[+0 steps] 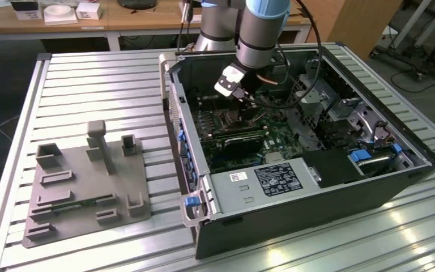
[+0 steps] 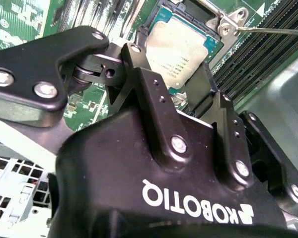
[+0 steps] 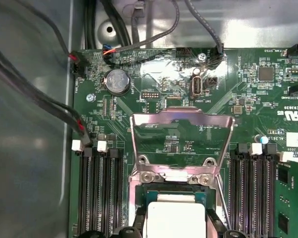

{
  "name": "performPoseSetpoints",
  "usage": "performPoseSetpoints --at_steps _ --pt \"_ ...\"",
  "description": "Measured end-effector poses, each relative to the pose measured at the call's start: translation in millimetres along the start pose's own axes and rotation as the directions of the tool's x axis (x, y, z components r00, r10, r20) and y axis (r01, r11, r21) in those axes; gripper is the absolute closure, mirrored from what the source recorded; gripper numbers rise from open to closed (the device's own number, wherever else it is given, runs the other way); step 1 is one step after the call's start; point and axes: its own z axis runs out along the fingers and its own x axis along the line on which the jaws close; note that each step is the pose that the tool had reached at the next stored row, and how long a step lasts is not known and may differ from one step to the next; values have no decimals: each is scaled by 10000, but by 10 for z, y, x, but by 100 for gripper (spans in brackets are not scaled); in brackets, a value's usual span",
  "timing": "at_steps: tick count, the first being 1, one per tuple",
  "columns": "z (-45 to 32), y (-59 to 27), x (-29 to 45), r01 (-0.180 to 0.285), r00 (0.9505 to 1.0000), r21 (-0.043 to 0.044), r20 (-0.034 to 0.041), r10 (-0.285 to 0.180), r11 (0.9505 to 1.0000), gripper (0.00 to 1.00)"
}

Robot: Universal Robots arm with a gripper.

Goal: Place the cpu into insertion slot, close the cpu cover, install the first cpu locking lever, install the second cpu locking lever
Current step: 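Place the cpu into insertion slot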

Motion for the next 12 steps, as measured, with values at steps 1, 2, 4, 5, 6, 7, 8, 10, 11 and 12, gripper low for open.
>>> performPoseSetpoints --at_steps 1,2,4,5,6,7,8,10,11,12 --pt "3 0 -1 -68 10000 -2 -2 68 10000 46" --pt "4 0 -2 -109 9999 -2 -2 109 9999 46" --pt "9 1 -2 -111 9999 -2 -2 111 9999 46" --pt "12 1 -2 -111 9999 -2 -2 111 9999 46" --pt "15 1 -2 -111 9999 -2 -2 111 9999 46" --pt "19 1 -2 -111 9999 -2 -1 111 9999 46" --pt "25 1 -2 -112 9999 -1 -2 112 9999 46" --pt "35 1 -2 -111 9999 2 -2 111 9999 46" --pt "39 1 -1 -111 9999 2 -2 111 9999 46" --pt "42 1 -1 -110 9999 3 -1 110 9999 46"
